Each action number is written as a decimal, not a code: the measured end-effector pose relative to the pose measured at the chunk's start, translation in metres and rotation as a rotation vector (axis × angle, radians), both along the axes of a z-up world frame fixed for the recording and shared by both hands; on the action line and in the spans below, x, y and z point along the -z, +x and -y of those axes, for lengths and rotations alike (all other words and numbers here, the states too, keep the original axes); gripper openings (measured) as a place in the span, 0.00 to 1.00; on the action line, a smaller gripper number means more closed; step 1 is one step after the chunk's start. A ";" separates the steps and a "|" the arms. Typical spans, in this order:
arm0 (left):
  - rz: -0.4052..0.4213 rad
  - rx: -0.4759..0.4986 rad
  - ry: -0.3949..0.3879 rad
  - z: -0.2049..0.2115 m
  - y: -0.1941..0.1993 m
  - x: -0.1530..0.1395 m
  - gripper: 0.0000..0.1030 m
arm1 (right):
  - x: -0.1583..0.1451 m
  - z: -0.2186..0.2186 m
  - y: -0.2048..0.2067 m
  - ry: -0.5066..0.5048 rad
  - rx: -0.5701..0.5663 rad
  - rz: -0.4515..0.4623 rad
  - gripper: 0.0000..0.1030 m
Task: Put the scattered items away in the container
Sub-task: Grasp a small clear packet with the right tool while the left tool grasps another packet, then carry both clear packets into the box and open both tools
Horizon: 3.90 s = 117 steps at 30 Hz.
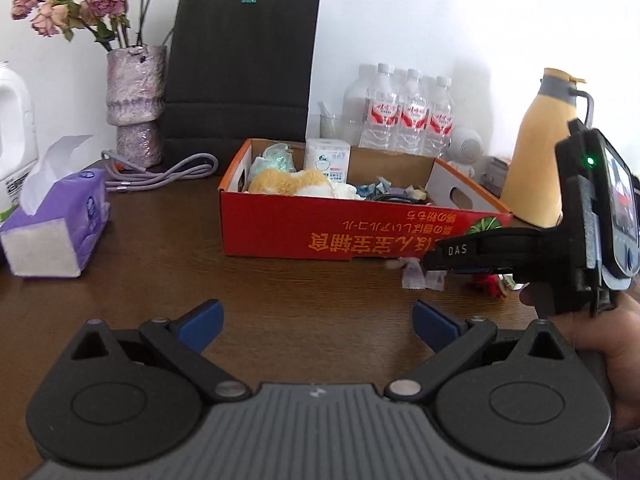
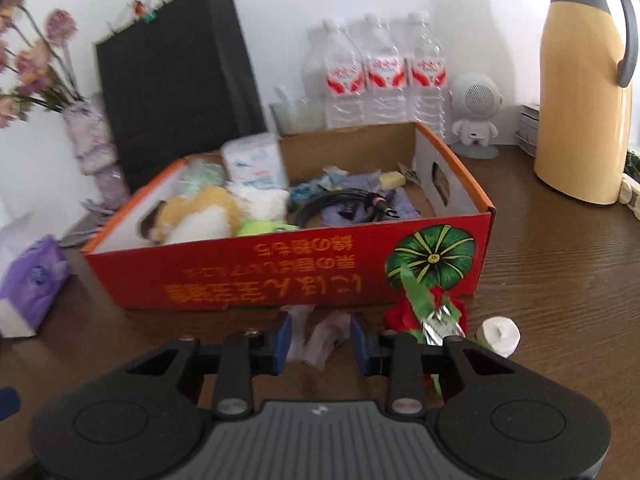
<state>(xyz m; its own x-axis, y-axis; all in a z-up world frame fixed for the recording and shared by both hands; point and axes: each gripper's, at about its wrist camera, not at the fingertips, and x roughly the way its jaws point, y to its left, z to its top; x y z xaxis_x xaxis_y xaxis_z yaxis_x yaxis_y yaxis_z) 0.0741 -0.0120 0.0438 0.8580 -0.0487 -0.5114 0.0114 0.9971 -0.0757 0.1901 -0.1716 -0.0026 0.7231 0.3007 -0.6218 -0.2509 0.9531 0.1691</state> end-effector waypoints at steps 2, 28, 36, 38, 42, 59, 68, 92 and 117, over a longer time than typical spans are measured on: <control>-0.015 0.010 0.010 0.004 0.012 0.004 1.00 | 0.007 0.000 0.005 -0.029 0.010 -0.015 0.16; -0.151 0.172 0.063 0.075 0.108 0.031 0.20 | 0.010 0.032 -0.050 -0.089 -0.213 0.042 0.15; -0.123 0.085 0.037 0.041 0.053 0.023 0.20 | 0.012 0.022 -0.053 -0.114 -0.139 0.053 0.32; -0.121 0.078 0.026 0.037 0.047 0.022 0.20 | 0.012 0.022 -0.048 -0.101 -0.125 0.047 0.32; -0.093 0.070 0.048 0.036 0.035 0.018 0.20 | 0.013 0.012 -0.041 -0.126 -0.088 0.042 0.36; 0.307 -0.098 0.119 0.037 -0.086 -0.048 0.20 | -0.067 0.016 -0.183 -0.067 -0.089 0.482 0.14; 0.421 -0.083 0.108 0.059 -0.167 -0.045 0.20 | -0.058 0.051 -0.278 -0.008 -0.076 0.640 0.14; -0.109 0.235 -0.067 0.038 0.199 -0.201 0.20 | -0.245 0.061 0.054 -0.024 -0.133 0.219 0.14; -0.626 0.202 -0.104 0.045 0.354 -0.060 0.46 | -0.083 -0.001 0.258 -0.271 -0.126 -0.428 0.33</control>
